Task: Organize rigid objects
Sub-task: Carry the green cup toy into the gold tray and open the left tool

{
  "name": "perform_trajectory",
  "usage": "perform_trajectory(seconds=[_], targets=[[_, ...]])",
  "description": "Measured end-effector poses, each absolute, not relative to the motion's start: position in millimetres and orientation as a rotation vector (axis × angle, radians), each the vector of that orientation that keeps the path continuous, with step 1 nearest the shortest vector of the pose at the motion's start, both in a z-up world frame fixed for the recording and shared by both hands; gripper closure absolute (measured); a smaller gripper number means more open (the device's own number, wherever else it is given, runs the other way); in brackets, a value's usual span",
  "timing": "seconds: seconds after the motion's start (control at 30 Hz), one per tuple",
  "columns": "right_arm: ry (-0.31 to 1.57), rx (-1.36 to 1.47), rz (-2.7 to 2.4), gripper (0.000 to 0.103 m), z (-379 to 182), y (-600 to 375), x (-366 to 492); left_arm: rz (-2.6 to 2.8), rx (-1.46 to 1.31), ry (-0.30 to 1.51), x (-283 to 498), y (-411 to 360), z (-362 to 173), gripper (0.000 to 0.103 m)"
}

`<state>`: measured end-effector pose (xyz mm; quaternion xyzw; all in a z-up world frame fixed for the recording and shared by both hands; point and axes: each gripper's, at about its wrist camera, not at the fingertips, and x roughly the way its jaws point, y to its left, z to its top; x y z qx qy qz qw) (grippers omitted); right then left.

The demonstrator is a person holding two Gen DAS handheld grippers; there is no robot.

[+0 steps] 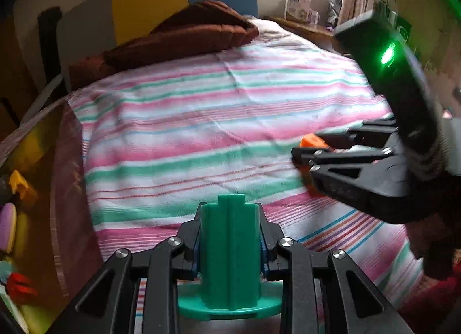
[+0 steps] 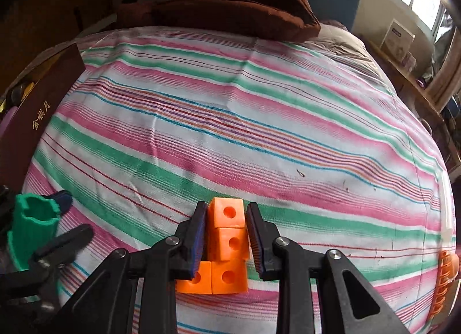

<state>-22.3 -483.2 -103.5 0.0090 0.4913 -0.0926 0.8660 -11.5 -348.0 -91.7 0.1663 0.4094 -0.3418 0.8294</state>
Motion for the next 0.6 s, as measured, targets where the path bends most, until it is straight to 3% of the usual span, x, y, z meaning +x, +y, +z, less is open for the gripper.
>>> perform_trajectory(seconds=[0.6], targets=[[0.966,-0.029,-0.190,0.076,-111.3,-481.2,-14.3,-0.688,0.239,0.802,-10.4,-291.1,-25.9,0.073]])
